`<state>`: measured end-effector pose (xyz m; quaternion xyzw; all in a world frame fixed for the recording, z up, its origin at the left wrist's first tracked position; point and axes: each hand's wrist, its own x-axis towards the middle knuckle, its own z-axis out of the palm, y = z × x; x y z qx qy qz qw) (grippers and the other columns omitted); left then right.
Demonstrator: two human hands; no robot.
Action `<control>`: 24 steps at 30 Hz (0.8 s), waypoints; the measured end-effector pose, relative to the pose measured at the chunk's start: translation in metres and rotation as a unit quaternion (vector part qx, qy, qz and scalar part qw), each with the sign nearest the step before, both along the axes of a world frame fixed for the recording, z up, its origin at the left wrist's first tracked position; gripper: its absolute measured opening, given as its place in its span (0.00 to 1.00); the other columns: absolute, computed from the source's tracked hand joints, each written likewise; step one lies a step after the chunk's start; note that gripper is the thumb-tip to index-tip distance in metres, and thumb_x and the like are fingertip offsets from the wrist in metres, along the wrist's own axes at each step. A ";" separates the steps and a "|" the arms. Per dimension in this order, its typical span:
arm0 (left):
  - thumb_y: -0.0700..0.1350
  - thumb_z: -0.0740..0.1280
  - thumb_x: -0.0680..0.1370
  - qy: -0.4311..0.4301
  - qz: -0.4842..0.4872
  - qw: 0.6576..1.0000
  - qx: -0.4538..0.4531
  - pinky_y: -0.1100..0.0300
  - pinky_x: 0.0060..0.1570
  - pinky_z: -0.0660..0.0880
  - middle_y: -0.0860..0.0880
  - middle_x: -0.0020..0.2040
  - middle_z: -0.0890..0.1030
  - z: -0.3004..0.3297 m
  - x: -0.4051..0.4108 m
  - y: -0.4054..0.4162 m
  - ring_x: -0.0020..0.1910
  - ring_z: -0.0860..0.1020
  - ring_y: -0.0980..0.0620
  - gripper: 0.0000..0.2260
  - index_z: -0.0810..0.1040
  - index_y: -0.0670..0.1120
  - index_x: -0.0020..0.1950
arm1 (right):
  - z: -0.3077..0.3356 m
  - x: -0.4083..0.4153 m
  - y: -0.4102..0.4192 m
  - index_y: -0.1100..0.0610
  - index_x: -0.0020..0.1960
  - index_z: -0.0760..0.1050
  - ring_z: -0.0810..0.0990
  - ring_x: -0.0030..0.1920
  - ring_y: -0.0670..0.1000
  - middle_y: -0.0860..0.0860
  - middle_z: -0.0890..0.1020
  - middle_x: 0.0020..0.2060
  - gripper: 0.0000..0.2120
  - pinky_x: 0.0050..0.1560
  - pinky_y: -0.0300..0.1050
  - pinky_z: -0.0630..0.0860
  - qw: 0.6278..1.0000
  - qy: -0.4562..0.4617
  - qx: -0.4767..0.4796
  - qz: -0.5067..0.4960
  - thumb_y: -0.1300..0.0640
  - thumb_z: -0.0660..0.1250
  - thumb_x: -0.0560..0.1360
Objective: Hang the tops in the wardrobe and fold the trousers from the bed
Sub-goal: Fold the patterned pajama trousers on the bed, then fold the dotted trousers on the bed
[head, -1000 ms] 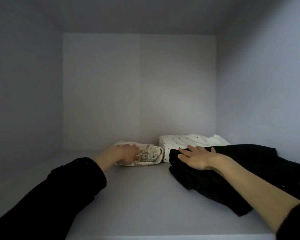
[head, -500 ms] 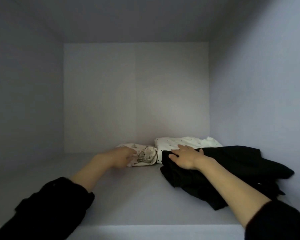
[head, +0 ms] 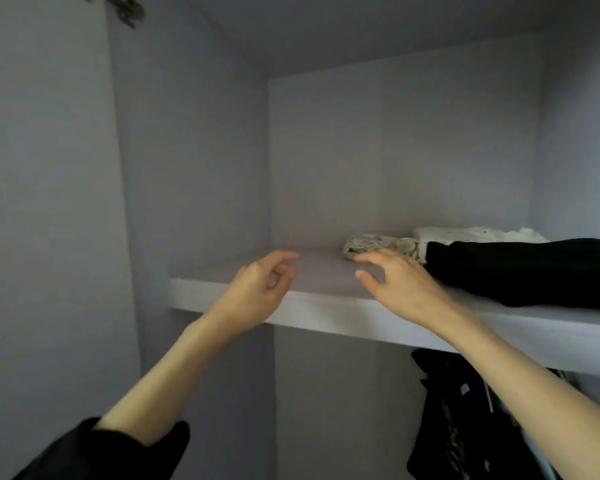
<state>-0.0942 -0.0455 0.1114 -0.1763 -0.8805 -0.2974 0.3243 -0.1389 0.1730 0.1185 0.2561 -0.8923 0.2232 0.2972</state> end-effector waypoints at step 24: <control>0.43 0.62 0.80 -0.116 0.660 0.675 0.309 0.64 0.52 0.73 0.49 0.52 0.81 -0.238 0.693 -0.150 0.49 0.79 0.52 0.10 0.76 0.49 0.60 | -0.234 0.546 -0.399 0.54 0.57 0.79 0.76 0.39 0.39 0.50 0.82 0.46 0.10 0.40 0.27 0.69 0.646 -0.339 0.119 0.673 0.55 0.63 0.78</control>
